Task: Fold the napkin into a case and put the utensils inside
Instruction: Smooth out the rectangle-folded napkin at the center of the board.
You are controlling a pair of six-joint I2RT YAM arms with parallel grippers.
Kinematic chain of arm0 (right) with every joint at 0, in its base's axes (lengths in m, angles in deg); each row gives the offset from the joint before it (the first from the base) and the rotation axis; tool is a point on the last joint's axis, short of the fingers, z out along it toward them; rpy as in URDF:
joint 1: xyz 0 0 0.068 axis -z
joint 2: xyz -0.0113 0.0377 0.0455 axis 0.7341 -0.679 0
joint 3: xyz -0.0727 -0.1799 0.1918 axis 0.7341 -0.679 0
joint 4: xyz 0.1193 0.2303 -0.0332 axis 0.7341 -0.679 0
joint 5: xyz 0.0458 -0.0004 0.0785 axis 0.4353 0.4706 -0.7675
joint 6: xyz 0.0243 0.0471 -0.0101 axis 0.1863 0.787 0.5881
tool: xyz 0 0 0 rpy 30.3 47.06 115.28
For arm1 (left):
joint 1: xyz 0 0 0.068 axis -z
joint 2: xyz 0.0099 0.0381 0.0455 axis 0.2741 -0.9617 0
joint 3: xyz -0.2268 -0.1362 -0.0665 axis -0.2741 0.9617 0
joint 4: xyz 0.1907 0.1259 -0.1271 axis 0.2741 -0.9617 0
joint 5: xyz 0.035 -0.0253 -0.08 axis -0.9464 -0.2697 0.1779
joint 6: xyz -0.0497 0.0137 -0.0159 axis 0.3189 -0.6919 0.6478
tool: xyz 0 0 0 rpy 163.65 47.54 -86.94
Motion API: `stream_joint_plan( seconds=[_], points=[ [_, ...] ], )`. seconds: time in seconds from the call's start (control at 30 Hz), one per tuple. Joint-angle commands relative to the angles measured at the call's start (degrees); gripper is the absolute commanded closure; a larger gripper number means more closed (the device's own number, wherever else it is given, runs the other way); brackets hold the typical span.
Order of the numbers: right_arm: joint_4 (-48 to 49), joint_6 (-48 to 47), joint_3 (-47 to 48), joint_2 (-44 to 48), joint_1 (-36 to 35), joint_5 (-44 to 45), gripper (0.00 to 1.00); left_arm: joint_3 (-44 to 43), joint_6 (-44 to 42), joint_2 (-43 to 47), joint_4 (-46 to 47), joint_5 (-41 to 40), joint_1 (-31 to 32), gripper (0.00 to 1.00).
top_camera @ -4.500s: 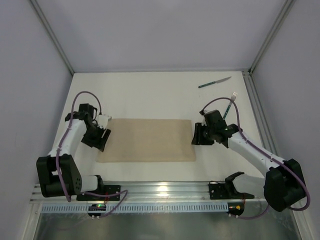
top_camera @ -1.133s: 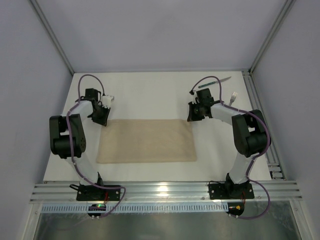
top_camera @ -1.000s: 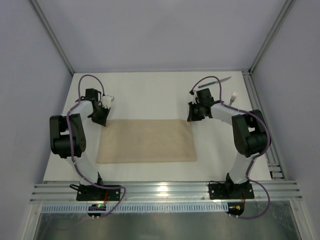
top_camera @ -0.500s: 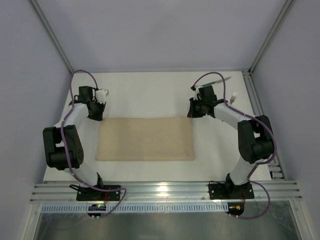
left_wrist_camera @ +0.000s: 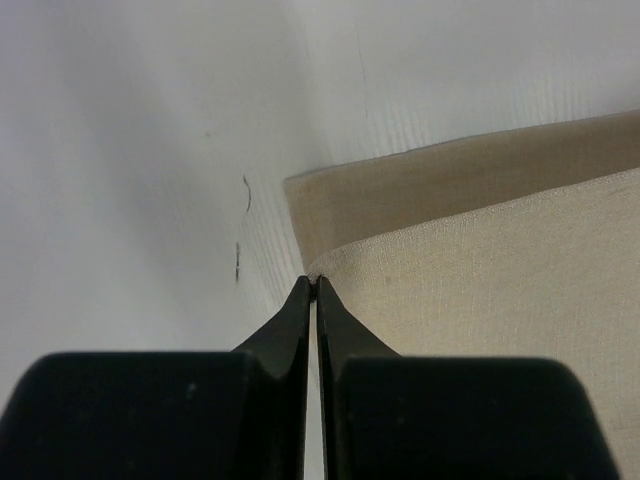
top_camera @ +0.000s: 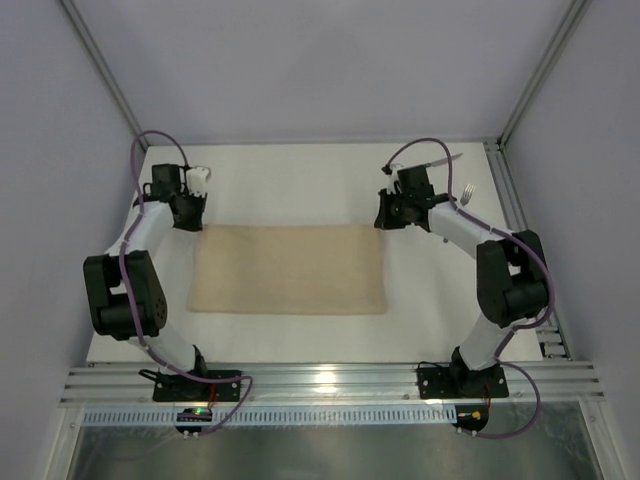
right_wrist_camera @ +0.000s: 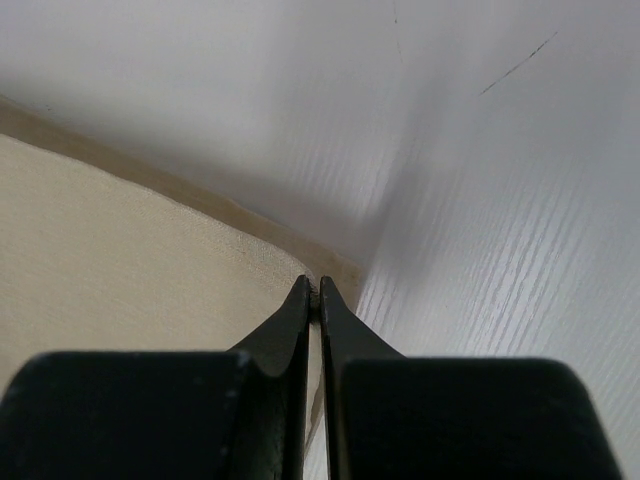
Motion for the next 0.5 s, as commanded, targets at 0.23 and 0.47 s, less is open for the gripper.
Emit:
stream_joint_plan(
  seconds=[0.23, 0.47],
  points=[
    [2.0, 1.7, 5.8, -8.3, 0.6, 0.7, 0.96, -2.1, 0.0, -9.9, 5.7, -2.0, -0.5, 1.00],
    [1.0, 1.7, 6.9, -11.1, 0.6, 1.9, 0.96, -2.8, -0.2, -12.1, 5.5, -2.5, -0.5, 1.00]
  ],
)
